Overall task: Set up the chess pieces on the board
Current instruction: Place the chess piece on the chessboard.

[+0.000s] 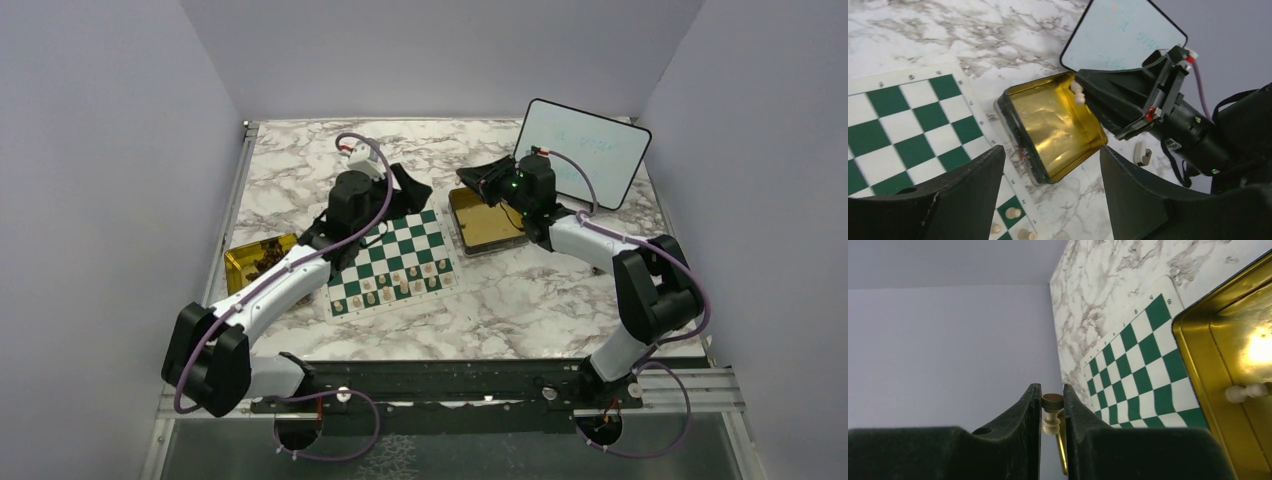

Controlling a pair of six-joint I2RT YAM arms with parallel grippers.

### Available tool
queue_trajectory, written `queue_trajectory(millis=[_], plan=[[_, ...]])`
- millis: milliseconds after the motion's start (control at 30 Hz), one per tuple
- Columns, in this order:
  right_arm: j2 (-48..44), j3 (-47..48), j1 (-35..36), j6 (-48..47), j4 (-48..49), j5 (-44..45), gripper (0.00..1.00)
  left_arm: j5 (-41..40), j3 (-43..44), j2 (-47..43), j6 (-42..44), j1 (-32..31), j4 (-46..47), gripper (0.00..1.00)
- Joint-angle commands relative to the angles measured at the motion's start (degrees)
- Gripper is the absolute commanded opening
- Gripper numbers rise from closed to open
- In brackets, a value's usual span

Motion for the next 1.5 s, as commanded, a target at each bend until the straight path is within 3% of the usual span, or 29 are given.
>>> queue_trajectory(millis=[0, 233, 933, 1467], plan=[[-1.1, -1.3, 0.7, 9.9, 7.9, -0.1, 0.14, -0.8, 5.2, 4.4, -0.3, -3.4, 7.9, 0.69], [-1.6, -2.5, 1.1, 12.3, 9.7, 0.1, 0.14, -3.1, 8.4, 10.7, 1.2, -6.6, 11.6, 0.57], [-2.7, -5.7, 1.1, 14.9, 12.6, 0.2, 0.14, -6.6, 14.5, 20.6, 4.0, -9.1, 12.6, 0.38], [-2.0, -5.8, 1.1, 15.1, 12.6, 0.9, 0.13, -6.0, 14.6, 22.0, 3.6, -9.3, 12.6, 0.36]])
